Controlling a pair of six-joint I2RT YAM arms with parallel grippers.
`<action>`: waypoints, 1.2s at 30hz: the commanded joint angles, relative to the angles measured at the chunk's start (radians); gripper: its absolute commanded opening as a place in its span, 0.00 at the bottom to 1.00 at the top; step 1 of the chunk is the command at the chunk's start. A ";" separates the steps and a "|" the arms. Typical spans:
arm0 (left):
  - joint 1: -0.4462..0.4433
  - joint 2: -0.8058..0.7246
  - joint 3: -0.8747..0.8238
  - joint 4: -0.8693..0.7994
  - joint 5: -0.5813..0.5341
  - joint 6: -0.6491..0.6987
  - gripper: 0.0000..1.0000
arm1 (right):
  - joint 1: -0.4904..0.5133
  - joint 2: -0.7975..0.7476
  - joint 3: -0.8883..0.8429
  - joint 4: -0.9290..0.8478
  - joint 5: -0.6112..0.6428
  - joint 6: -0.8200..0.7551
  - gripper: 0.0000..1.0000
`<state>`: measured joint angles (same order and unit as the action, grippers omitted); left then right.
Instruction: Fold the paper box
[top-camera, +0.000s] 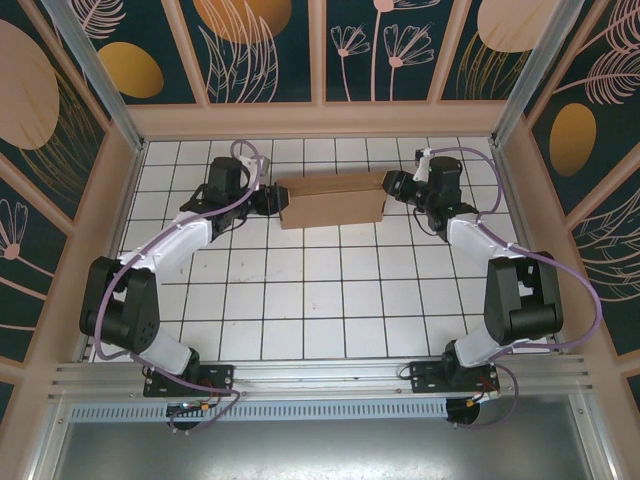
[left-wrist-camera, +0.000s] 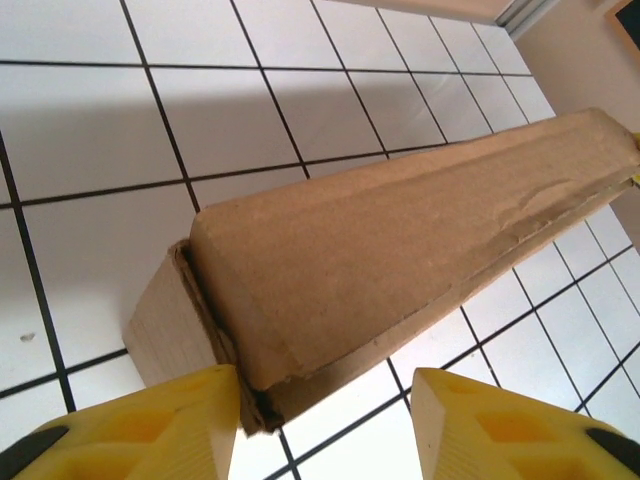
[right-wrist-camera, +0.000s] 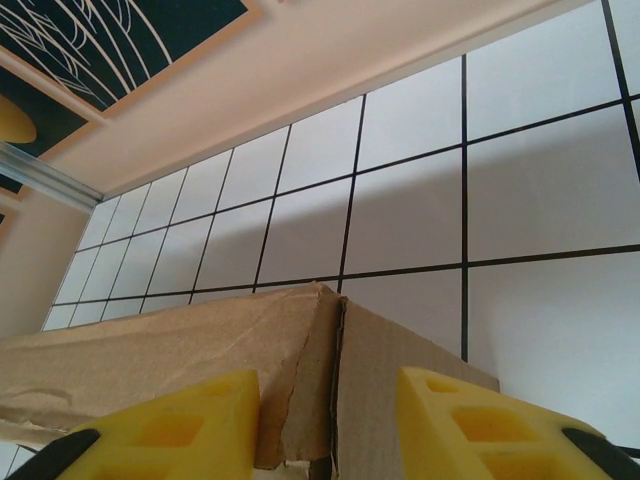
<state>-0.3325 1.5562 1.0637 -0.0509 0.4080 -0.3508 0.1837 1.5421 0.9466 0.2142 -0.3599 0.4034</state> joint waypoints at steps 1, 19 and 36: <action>0.004 -0.031 -0.024 -0.073 0.027 -0.029 0.49 | 0.011 0.029 -0.014 -0.035 0.069 0.012 0.40; 0.088 -0.071 0.001 0.056 0.060 -0.253 0.51 | 0.013 0.051 0.001 -0.056 0.090 0.034 0.40; 0.084 0.066 -0.216 0.328 0.105 -0.428 0.42 | 0.013 0.041 -0.046 -0.074 0.100 0.002 0.35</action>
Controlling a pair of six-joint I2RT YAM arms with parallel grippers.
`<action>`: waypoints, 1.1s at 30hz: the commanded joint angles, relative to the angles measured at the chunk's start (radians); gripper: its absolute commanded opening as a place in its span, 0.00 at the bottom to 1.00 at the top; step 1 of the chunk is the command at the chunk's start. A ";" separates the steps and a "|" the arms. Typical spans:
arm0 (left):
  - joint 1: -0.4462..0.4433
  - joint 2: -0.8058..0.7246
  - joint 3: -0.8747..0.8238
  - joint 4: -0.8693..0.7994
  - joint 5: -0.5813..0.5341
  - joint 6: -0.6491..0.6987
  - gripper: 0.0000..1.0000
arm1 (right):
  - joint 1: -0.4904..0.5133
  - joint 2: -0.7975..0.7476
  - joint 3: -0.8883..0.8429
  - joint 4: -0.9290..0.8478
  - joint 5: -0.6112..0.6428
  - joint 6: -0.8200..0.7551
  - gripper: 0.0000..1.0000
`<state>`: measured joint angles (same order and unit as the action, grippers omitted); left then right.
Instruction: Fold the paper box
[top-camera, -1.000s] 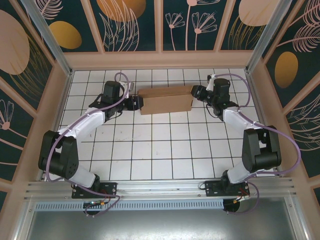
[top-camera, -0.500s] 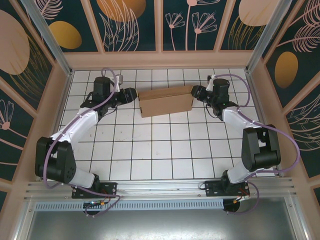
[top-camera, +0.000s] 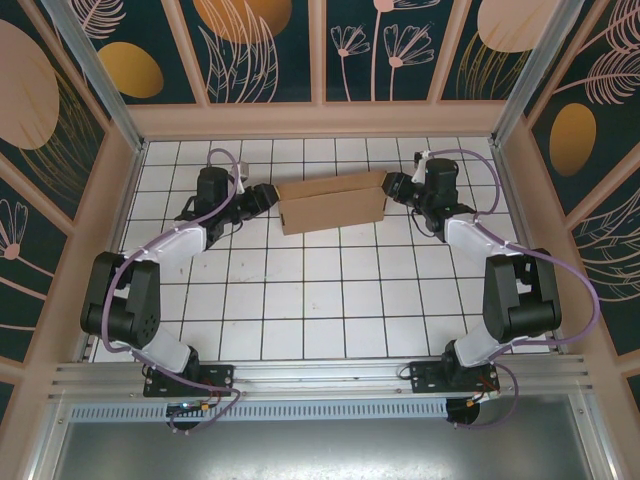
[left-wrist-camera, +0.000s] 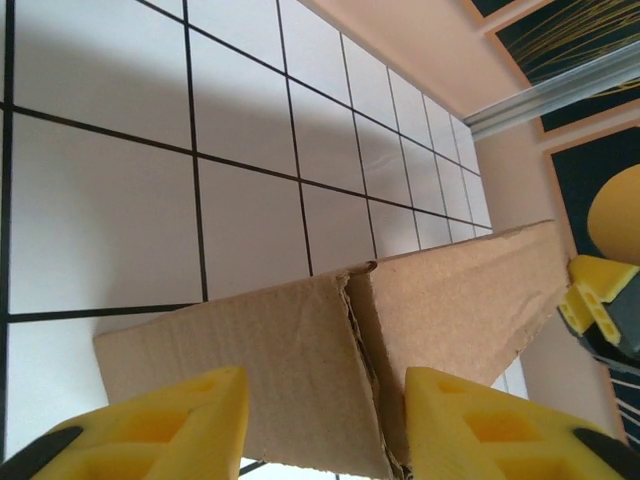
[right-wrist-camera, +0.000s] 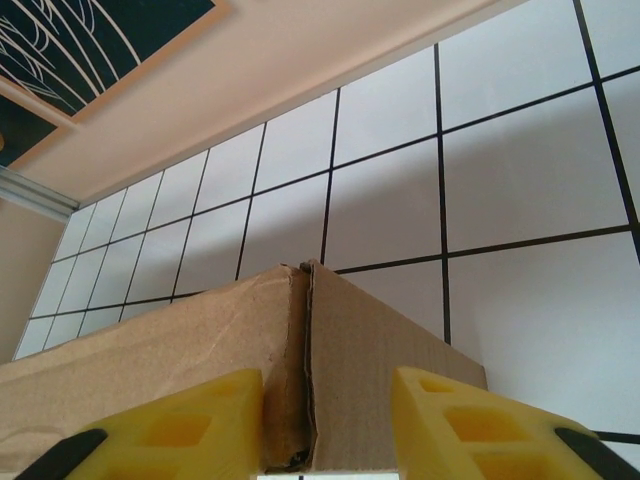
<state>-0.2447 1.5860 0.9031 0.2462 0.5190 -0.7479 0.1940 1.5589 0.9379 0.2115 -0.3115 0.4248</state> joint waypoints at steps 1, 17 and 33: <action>-0.004 0.043 -0.072 0.041 -0.010 -0.036 0.41 | 0.002 0.024 -0.045 -0.073 0.052 -0.023 0.33; -0.011 0.096 0.033 0.060 0.049 -0.060 0.27 | 0.008 -0.021 -0.046 0.065 -0.199 0.047 0.21; -0.012 0.089 0.065 0.171 0.009 -0.009 0.27 | 0.024 -0.063 -0.124 0.337 -0.243 0.041 0.21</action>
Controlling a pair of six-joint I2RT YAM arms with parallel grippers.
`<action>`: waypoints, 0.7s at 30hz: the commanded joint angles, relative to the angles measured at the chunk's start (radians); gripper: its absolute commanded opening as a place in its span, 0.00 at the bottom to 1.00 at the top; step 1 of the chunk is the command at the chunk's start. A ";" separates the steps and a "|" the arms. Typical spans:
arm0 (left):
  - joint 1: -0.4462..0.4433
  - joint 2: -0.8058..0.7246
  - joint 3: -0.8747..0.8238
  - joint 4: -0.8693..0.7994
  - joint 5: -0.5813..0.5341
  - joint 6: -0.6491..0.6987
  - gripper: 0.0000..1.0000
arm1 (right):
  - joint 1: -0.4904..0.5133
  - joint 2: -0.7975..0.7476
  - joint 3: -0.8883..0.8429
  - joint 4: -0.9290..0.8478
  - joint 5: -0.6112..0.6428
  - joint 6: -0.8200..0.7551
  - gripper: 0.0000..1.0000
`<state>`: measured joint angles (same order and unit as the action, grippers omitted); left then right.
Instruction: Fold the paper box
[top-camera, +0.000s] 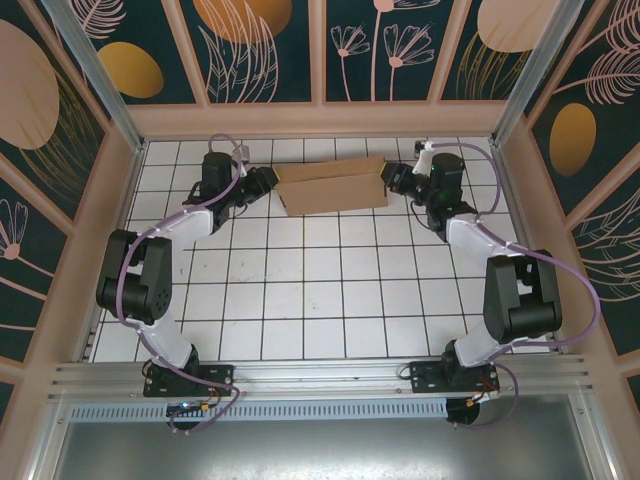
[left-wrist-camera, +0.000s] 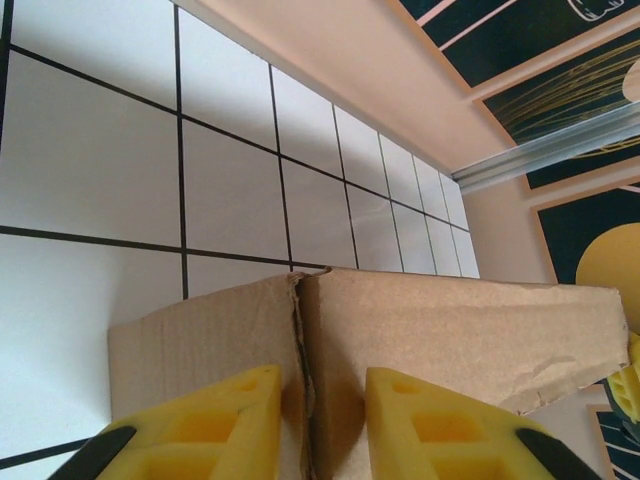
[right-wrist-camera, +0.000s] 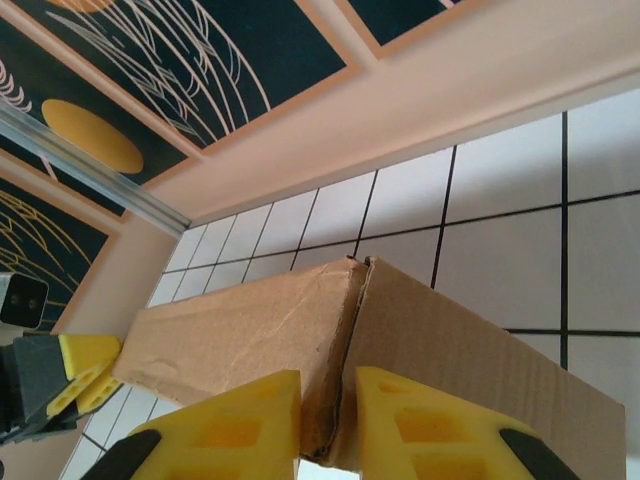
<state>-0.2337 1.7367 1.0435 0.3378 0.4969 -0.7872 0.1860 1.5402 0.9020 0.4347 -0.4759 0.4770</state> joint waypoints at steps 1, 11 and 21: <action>-0.030 -0.075 -0.128 0.112 0.016 0.024 0.26 | 0.036 -0.057 -0.146 0.159 -0.071 -0.014 0.21; -0.156 -0.214 -0.350 0.061 -0.153 0.043 0.24 | 0.127 -0.241 -0.501 0.336 0.109 -0.085 0.21; -0.159 -0.377 -0.462 -0.065 -0.217 0.053 0.54 | 0.190 -0.483 -0.635 0.191 0.402 -0.086 0.56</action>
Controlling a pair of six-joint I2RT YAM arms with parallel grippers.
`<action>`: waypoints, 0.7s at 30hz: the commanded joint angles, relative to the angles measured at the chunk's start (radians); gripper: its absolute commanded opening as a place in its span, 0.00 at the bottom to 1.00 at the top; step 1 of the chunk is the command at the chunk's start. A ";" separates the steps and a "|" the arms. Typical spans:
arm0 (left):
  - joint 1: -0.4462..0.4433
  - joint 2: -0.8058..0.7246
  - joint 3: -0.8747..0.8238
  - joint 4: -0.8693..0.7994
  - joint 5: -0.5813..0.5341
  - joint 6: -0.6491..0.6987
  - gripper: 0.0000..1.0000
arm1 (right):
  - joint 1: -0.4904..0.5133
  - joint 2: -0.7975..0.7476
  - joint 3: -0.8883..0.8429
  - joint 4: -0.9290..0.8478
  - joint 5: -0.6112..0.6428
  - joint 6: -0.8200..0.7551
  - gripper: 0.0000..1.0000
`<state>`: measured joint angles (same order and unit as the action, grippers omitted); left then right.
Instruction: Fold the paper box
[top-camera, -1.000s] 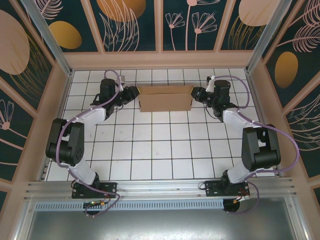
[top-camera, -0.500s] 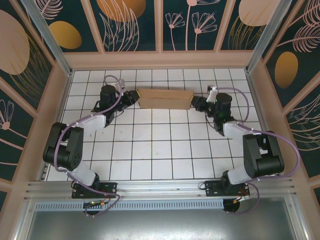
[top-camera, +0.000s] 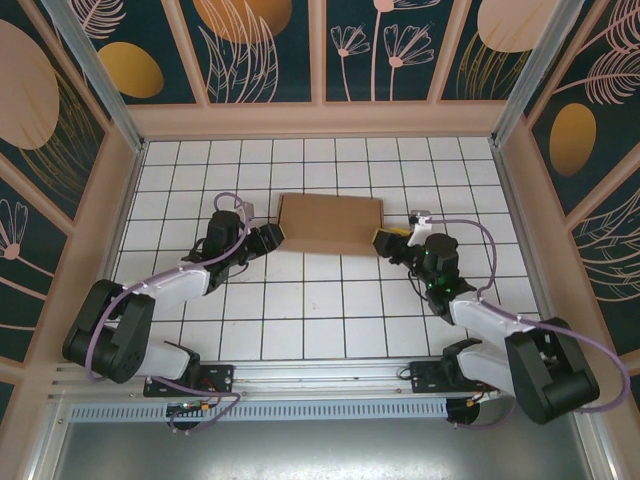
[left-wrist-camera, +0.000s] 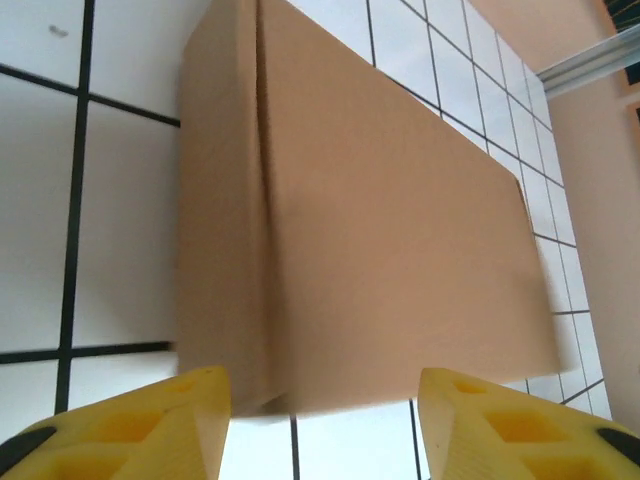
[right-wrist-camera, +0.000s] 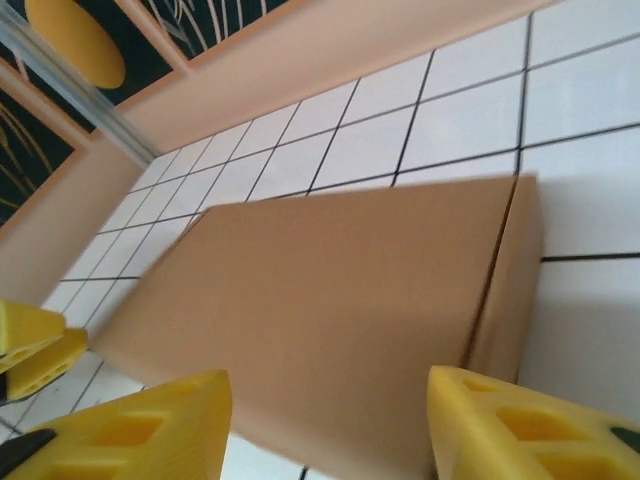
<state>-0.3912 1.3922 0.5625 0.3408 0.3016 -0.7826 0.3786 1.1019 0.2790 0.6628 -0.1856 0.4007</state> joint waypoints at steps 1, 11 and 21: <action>-0.001 -0.035 0.034 -0.085 -0.032 0.072 0.54 | -0.006 -0.054 -0.009 -0.050 0.122 -0.013 0.57; 0.100 0.235 0.253 -0.085 -0.008 0.152 0.57 | -0.109 0.303 0.293 -0.357 -0.072 0.029 0.60; 0.101 0.420 0.253 0.086 0.173 0.087 0.45 | -0.109 0.534 0.375 -0.323 -0.174 0.064 0.54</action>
<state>-0.2821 1.7954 0.8318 0.3550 0.4156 -0.6758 0.2726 1.5921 0.6117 0.3603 -0.3256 0.4530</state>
